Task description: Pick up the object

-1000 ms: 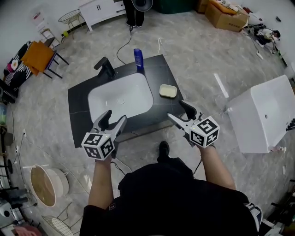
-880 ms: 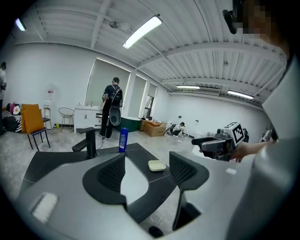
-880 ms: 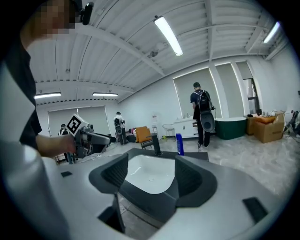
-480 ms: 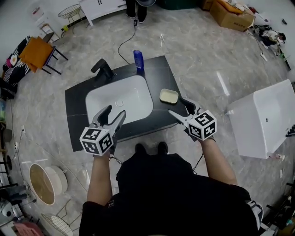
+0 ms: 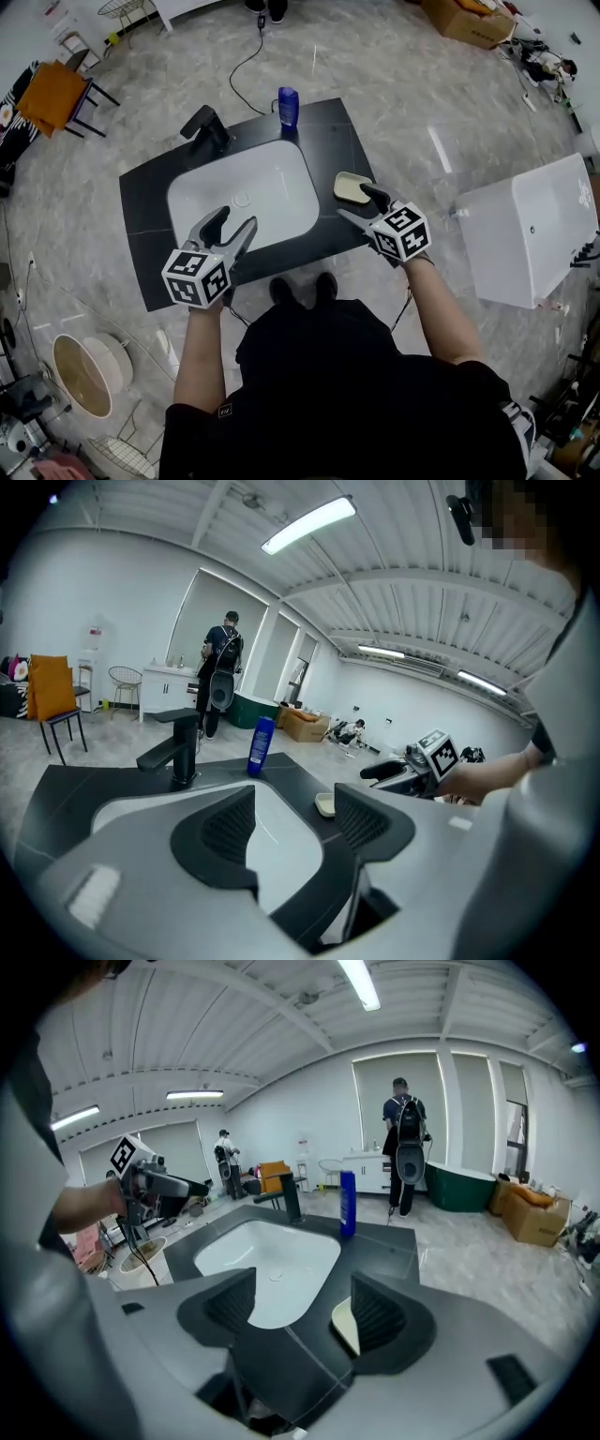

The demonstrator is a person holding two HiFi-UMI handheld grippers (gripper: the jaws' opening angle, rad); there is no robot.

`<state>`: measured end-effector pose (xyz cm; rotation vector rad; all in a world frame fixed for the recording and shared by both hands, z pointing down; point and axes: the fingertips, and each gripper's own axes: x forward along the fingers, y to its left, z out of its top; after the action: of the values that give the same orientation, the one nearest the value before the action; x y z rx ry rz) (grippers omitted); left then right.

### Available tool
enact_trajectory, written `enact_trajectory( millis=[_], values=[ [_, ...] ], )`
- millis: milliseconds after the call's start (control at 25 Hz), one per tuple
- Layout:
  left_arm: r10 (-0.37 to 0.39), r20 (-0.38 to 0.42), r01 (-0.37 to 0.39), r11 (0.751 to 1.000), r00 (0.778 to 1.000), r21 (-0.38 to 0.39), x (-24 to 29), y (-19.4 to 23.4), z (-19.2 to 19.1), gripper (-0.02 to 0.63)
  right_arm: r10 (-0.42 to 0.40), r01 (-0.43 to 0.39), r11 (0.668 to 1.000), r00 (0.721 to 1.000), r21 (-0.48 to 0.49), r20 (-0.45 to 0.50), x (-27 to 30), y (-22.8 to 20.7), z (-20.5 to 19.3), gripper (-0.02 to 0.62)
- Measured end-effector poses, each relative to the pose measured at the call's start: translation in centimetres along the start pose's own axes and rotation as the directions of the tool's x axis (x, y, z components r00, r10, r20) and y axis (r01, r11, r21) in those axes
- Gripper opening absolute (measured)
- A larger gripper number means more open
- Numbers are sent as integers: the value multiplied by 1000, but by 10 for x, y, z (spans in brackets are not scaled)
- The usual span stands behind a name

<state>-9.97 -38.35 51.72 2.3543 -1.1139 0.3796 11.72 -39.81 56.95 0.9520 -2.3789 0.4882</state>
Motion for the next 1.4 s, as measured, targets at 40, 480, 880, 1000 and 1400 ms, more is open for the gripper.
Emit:
enact_trajectory(
  millis=[40,480,880,1000,1400],
  values=[
    [-2,-7,2,1000,1000,-7,2,4,-3,272,-1,1,1000,1000,-8,-19,7,-2,-2,290],
    [-18,-39,16,999,999,-32,9,20,-26,267,-4,-9,997,983,-72,-182,58,-18,-36,290],
    [-27,-66,24,999,997,-44,12,12,-41,265,-27,-8,994,952,-112,-305,85,-43,-82,290],
    [-24,-68,21,999,997,-49,11,11,-44,265,-44,0,992,938,-127,-343,91,-50,-93,290],
    [-7,-67,4,999,998,-54,8,8,-46,265,-79,34,993,908,-115,-411,102,-66,-116,290]
  ],
)
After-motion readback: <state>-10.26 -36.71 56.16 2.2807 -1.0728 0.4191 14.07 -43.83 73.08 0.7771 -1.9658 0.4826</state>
